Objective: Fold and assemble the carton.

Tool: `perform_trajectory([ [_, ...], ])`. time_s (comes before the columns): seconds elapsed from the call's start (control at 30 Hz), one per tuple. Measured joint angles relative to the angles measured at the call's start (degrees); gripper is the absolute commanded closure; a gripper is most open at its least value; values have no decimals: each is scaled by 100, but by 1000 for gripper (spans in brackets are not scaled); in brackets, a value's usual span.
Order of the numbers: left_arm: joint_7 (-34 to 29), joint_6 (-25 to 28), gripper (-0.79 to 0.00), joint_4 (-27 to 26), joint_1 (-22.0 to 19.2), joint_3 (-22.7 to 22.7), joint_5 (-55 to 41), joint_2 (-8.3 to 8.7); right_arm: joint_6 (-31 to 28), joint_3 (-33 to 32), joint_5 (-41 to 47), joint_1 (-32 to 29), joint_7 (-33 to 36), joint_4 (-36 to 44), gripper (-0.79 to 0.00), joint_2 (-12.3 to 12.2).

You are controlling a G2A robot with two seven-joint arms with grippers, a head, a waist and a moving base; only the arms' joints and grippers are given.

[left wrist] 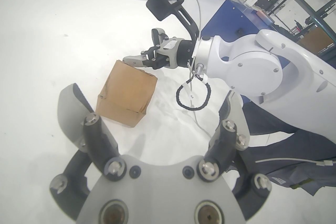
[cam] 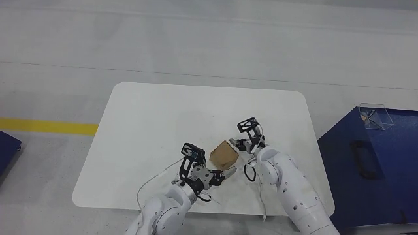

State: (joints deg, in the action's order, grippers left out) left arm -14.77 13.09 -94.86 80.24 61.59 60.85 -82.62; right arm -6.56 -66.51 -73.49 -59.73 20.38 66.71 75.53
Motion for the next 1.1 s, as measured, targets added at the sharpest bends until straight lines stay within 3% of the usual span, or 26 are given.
perform_trajectory([
  [0.17,-22,14,-785,21,-14,-21,249,23,-102,-154,133,-48,-225,68,-785,-24],
  [0.37,-199,823,-785,59,-144,-138,1472,147,27,-495,392,-181,-319,259,-785,-70],
  [0.5,-93,1061,-785,236,-321,-145,1905,190,53,-554,455,-238,-278,339,-785,-79],
  [0.7,292,446,-785,983,-881,-470,2605,108,53,-552,453,-241,-270,345,-785,-79],
  [0.9,612,34,-785,1863,-1417,-835,2710,-33,53,-552,453,-241,-270,345,-785,-79],
  [0.97,655,37,-751,2040,-1526,-904,2639,-67,53,-552,453,-241,-270,345,-785,-79],
  [1.07,648,18,-579,2224,-1643,-976,2620,-101,53,-552,453,-241,-270,345,-785,-79],
  [1.1,637,11,-474,2269,-1669,-996,2618,-110,53,-552,453,-241,-270,345,-785,-79],
])
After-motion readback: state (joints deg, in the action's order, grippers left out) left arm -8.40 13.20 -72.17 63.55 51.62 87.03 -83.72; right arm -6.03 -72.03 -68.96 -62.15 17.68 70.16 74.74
